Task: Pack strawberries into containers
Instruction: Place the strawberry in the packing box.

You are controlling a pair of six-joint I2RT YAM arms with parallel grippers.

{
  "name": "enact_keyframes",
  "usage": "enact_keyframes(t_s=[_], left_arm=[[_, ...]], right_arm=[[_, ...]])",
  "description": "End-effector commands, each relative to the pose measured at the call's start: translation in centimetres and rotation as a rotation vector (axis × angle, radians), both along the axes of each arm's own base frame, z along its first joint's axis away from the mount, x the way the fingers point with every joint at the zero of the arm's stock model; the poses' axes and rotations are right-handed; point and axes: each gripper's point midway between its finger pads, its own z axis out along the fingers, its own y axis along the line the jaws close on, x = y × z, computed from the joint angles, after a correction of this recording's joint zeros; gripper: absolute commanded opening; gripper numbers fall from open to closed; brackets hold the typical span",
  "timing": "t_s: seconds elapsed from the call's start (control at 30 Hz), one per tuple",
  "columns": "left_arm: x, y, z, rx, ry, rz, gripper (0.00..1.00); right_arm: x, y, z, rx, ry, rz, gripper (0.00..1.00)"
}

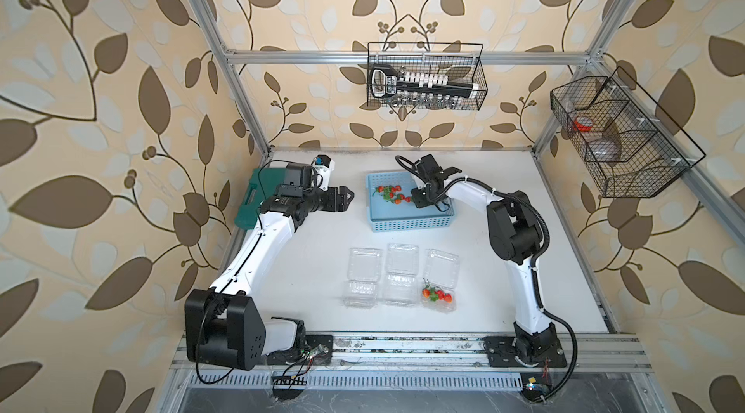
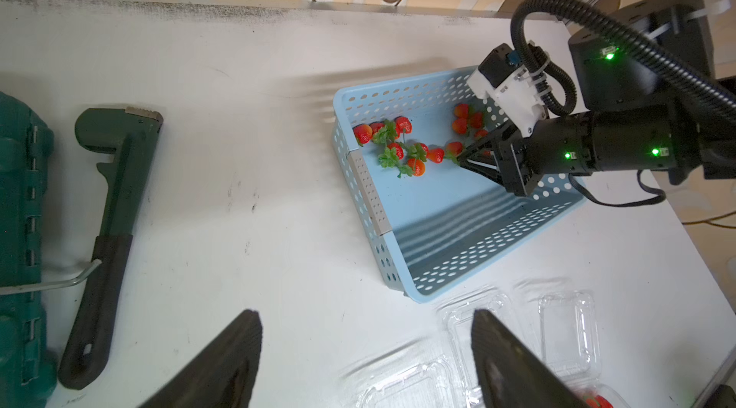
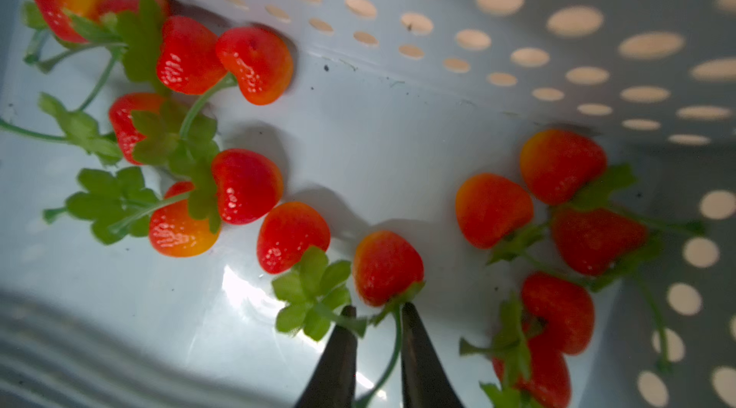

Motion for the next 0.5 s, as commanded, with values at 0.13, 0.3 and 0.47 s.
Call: enact_keyframes(t_s=[0.13, 0.3, 0.47], left_arm=[[0.0, -0.3, 1.6, 0.014, -0.048, -0.021, 0.84], [-0.1, -0.3, 1.6, 0.013, -0.049, -0.020, 0.84], [-0.2, -0.3, 1.7, 0.013, -0.050, -0.021, 0.84]], right_arm=[[0.3, 0.0, 5.0, 0.079, -0.095, 0.013, 0.04], [-1.0, 0.5, 7.7, 0.143, -0.129, 0.047, 0.00], [-3.0, 0.6, 9.9, 0.191, -0.131, 0.075, 0.00]])
